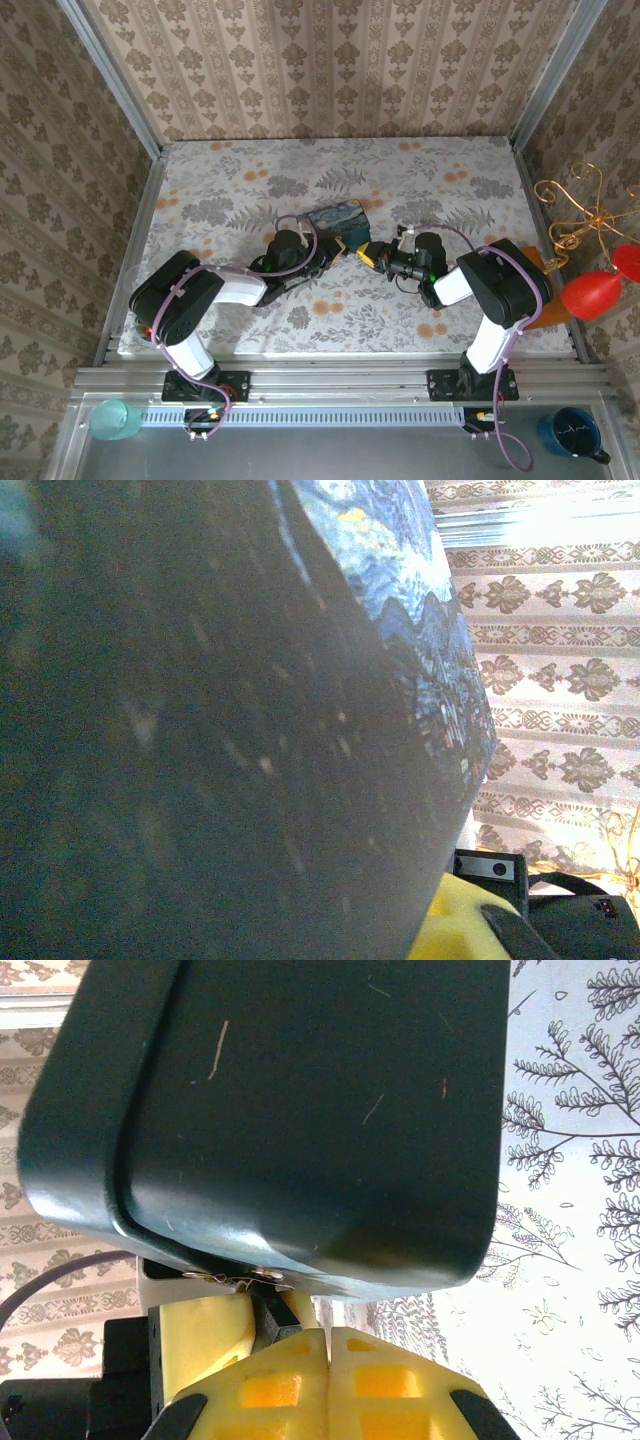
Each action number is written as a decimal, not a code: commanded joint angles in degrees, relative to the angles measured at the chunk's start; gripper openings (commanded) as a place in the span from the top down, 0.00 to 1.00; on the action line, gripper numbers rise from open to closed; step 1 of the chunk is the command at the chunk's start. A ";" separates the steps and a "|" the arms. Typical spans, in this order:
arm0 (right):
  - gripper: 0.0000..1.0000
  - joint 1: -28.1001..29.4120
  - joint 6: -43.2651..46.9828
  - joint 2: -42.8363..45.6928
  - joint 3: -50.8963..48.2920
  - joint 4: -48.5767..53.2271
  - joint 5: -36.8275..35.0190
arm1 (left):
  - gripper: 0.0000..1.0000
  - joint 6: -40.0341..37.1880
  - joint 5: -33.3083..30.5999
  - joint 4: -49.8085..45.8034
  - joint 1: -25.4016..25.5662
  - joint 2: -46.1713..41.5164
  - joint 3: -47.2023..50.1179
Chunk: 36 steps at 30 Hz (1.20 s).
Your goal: Unlock a padlock with a key
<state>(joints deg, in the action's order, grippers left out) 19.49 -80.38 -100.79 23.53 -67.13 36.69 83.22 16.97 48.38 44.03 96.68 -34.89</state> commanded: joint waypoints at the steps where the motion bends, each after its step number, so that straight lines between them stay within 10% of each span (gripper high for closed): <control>1: 1.00 3.24 -0.30 -0.62 1.87 -3.13 0.67 | 0.99 1.51 7.29 8.54 3.56 -1.93 -1.66; 36: 1.00 9.76 -0.53 1.28 1.55 -5.60 -5.57 | 1.00 0.66 5.70 6.43 3.73 -4.14 0.08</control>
<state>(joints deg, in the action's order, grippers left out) 27.18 -81.23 -99.79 23.53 -67.70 25.23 83.40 13.61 48.40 44.27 95.64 -33.65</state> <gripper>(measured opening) 0.067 0.132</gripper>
